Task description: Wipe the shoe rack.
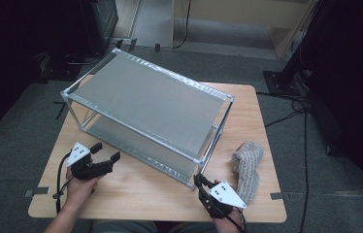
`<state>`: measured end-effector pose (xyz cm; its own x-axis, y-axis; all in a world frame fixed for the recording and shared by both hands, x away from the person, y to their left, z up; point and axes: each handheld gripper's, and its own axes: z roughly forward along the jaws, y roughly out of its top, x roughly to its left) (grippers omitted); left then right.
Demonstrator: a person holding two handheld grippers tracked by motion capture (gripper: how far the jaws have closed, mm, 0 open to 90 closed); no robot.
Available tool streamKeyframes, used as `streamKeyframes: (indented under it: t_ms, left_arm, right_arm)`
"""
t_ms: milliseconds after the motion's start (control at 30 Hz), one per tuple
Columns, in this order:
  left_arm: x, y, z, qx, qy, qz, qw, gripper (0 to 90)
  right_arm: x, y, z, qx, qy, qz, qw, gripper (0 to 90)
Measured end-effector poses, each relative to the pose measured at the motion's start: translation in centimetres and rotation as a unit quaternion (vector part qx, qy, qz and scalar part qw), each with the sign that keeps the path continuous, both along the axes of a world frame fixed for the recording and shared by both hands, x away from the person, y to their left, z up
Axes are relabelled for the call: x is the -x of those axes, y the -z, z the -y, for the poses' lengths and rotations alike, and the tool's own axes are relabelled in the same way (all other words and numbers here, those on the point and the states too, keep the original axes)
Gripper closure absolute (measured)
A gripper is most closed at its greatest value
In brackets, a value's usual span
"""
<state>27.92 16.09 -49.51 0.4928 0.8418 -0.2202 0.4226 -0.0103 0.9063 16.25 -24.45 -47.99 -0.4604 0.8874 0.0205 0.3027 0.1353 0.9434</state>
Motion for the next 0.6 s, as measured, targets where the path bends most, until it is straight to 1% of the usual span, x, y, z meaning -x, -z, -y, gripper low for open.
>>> streamKeyframes:
  t_ms: [133, 233, 300, 400, 500, 600]
  left_arm:
    - [-0.1, -0.2, -0.8, 0.001, -0.022, 0.01, 0.9997, 13.8]
    - [-0.2, -0.4, -1.5, -0.001, -0.041, 0.015, 0.9991, 13.9]
    - [-0.4, -0.5, -2.0, -0.001, -0.052, 0.019, 0.9985, 14.2]
    - [-0.7, -0.5, -2.9, 0.005, -0.074, 0.02, 0.9971, 14.2]
    - [-1.1, -0.6, -3.7, 0.01, -0.09, 0.02, 0.9956, 15.6]
    - [-1.6, -0.7, -4.2, 0.008, -0.111, 0.024, 0.9935, 18.6]
  right_arm:
    - [-0.3, 0.0, 1.1, -0.005, 0.026, -0.004, 0.9997, 81.9]
    - [-0.6, 0.0, 2.0, -0.006, 0.048, -0.004, 0.9988, 81.9]
    - [-0.6, 0.0, 2.3, -0.009, 0.057, -0.008, 0.9983, 82.0]
    - [-0.6, 0.0, 2.8, -0.008, 0.068, -0.008, 0.9976, 82.0]
    - [-0.6, -0.1, 3.0, -0.007, 0.07, -0.01, 0.9975, 82.1]
    - [-0.4, -0.1, 3.1, -0.005, 0.074, -0.011, 0.9972, 82.2]
